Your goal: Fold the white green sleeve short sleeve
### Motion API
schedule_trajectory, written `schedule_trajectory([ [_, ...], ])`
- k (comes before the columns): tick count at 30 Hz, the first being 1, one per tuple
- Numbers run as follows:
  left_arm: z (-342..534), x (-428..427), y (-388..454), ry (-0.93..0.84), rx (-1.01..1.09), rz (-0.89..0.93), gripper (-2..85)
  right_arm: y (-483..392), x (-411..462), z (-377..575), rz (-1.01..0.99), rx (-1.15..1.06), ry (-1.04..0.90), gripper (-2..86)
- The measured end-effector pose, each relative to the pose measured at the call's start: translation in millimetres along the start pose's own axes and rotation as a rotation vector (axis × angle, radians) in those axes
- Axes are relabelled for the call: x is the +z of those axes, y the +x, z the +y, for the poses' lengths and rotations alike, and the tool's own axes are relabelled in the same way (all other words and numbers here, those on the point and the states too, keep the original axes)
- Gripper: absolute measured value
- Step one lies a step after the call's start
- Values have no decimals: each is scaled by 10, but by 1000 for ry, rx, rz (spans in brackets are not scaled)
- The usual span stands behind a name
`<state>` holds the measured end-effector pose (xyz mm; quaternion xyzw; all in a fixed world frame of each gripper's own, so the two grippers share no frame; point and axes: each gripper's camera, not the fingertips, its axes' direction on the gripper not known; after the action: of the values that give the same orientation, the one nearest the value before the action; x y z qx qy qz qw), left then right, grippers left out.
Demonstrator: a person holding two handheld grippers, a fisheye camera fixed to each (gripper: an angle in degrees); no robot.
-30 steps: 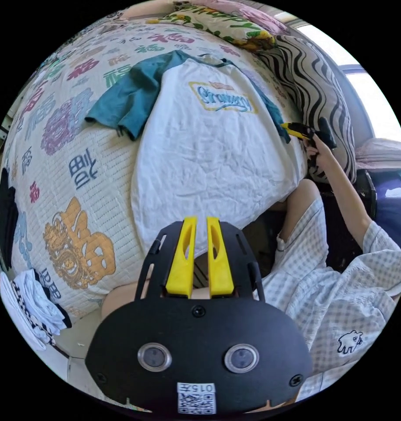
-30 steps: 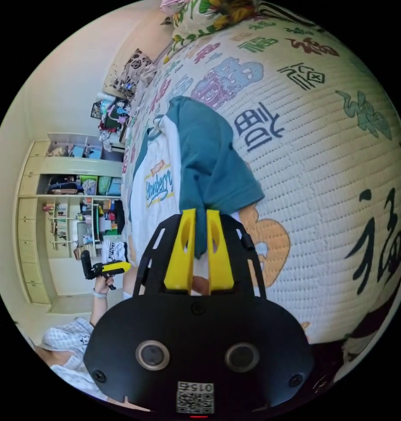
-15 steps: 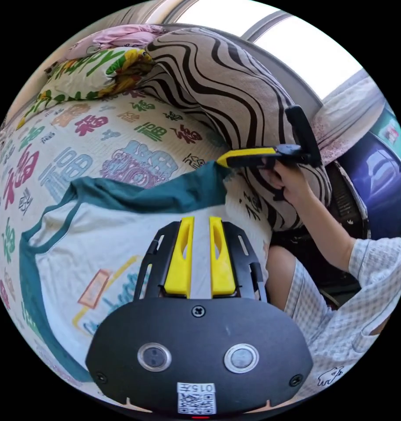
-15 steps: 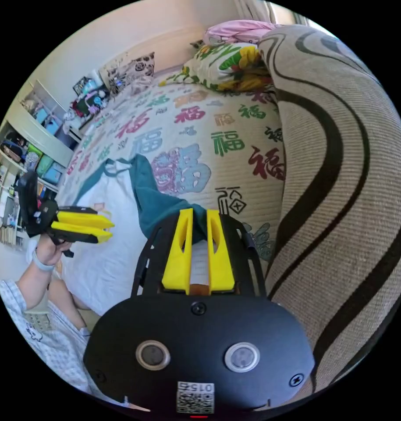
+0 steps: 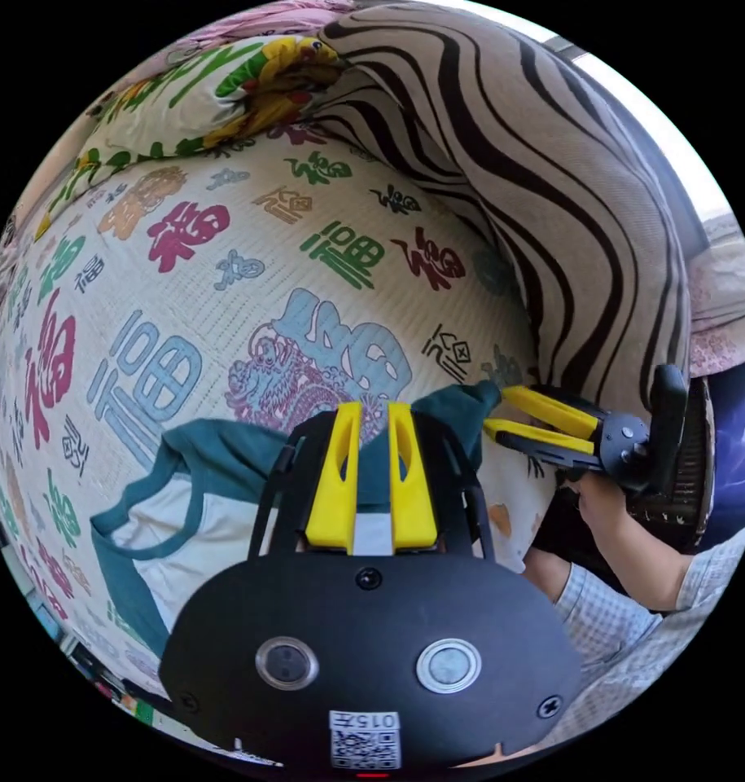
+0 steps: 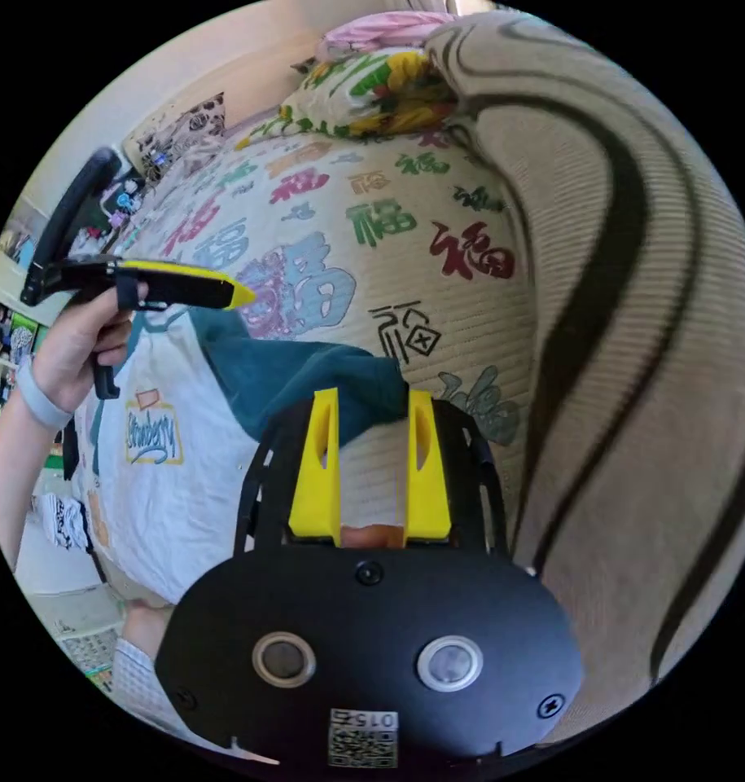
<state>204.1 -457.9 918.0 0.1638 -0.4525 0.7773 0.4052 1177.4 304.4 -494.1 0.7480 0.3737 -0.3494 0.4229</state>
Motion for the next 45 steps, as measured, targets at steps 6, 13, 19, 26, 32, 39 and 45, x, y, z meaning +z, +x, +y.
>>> schedule_trajectory([
  [6,-135,389,231,-26,24,36,54,-91,-99,169,-210,-137,-83,-4],
  [13,-171,762,610,-106,109,132,56,-503,-116,726,-268,-320,-170,-8],
  [19,-268,1475,1411,-367,421,238,72,-551,96,760,-389,-290,-281,-8],
  [26,69,1891,2064,-467,691,37,13,-584,132,718,-367,-246,-297,-8],
  [32,-189,1038,1599,-39,391,168,-2,-276,-237,439,-139,-182,-178,-8],
  [39,-301,1217,1694,174,242,41,6,207,-417,-116,-79,-93,-109,-8],
  [45,-201,1215,1717,191,204,-9,32,-186,-127,-135,46,-171,-255,-10],
])
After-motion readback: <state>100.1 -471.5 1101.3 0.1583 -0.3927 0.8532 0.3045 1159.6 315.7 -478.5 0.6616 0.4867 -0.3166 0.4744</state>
